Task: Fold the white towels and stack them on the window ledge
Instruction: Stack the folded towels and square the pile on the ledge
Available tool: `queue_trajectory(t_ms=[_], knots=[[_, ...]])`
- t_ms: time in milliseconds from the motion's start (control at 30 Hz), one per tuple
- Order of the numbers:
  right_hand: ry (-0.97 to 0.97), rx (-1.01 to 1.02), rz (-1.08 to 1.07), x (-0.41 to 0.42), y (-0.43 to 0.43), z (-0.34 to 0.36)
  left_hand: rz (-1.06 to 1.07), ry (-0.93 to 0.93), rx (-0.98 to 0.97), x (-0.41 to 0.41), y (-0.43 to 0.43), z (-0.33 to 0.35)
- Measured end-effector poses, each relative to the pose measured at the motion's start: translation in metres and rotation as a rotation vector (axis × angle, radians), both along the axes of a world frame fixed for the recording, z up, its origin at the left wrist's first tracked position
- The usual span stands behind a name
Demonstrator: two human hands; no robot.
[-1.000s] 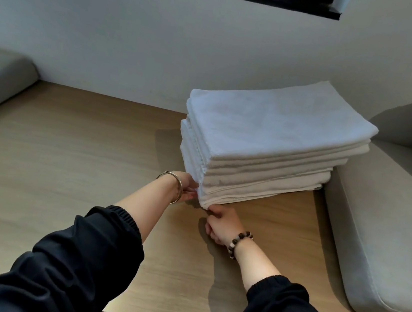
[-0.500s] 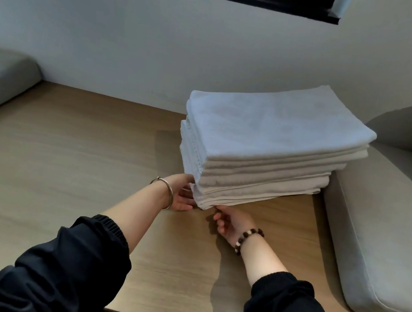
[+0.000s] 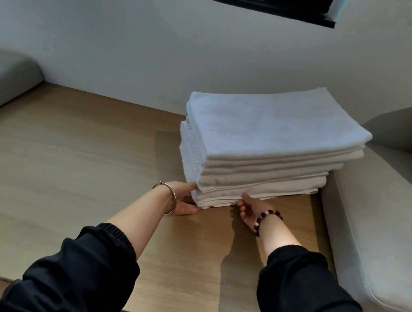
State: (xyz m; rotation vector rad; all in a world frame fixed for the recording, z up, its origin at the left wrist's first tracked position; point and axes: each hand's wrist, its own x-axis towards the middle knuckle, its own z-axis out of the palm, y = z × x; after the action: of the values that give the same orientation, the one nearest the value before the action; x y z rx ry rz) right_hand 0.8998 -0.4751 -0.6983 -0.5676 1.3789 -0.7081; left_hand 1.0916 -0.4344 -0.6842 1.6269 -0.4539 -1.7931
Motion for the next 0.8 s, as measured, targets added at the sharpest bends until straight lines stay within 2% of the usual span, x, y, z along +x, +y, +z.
queue_trajectory(t_ms=[100,400,567,700,800], knots=[[0.064,0.009,0.037,-0.001,-0.004,-0.006,0.083,0.116,-0.012,-0.002,0.003,0.009],[0.180,-0.017,0.014,0.000,-0.014,-0.016,0.114,0.181,0.019,-0.007,0.003,0.001],[0.177,-0.013,0.019,0.000,-0.016,-0.017,0.281,0.430,-0.020,-0.011,0.007,0.012],[0.187,-0.016,0.047,0.002,-0.015,-0.014,0.320,0.342,-0.025,-0.020,0.004,0.007],[0.143,0.001,0.094,0.002,-0.011,-0.007,0.302,0.161,-0.033,-0.017,-0.005,-0.002]])
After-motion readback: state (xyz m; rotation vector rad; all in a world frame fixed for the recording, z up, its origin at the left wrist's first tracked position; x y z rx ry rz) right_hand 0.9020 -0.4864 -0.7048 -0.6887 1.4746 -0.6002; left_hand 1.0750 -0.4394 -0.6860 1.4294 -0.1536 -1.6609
